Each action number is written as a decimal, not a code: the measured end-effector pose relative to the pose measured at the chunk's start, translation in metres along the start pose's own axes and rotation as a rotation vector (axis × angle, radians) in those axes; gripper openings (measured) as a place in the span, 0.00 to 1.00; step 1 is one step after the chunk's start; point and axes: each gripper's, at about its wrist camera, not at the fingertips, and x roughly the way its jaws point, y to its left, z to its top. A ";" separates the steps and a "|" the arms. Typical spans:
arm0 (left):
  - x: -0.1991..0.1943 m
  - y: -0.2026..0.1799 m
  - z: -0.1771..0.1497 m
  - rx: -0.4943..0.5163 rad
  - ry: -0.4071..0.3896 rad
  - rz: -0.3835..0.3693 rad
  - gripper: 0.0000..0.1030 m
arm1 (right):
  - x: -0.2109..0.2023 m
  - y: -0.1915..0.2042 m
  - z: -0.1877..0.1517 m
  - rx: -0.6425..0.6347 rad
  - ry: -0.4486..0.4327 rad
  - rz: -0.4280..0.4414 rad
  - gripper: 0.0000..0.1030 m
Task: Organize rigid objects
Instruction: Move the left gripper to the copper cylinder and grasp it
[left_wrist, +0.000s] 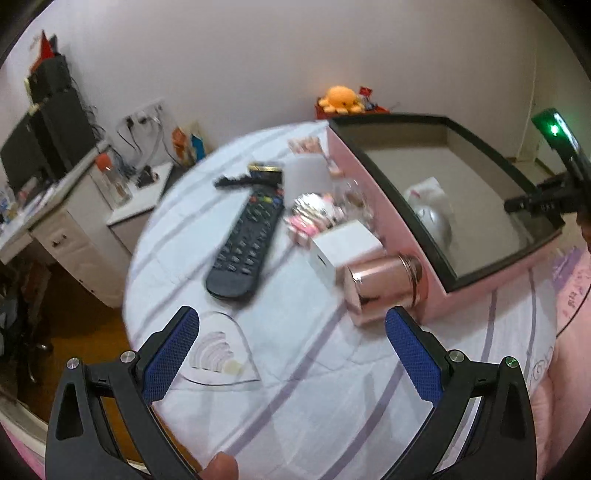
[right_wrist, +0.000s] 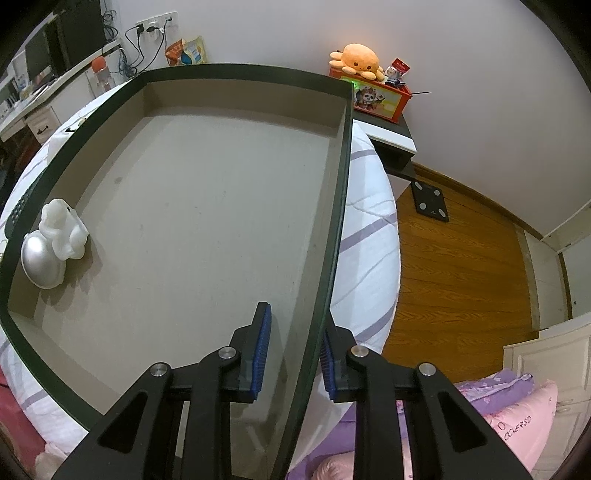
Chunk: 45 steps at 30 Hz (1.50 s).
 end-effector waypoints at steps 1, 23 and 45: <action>0.005 -0.002 0.000 0.000 0.003 -0.021 0.99 | 0.000 0.000 0.000 -0.001 0.002 -0.002 0.24; 0.038 0.018 -0.002 -0.096 0.067 -0.051 1.00 | -0.007 0.003 -0.007 -0.013 0.015 -0.013 0.24; 0.057 -0.001 0.012 -0.107 0.097 -0.075 0.53 | -0.003 -0.002 -0.005 -0.016 0.008 -0.002 0.24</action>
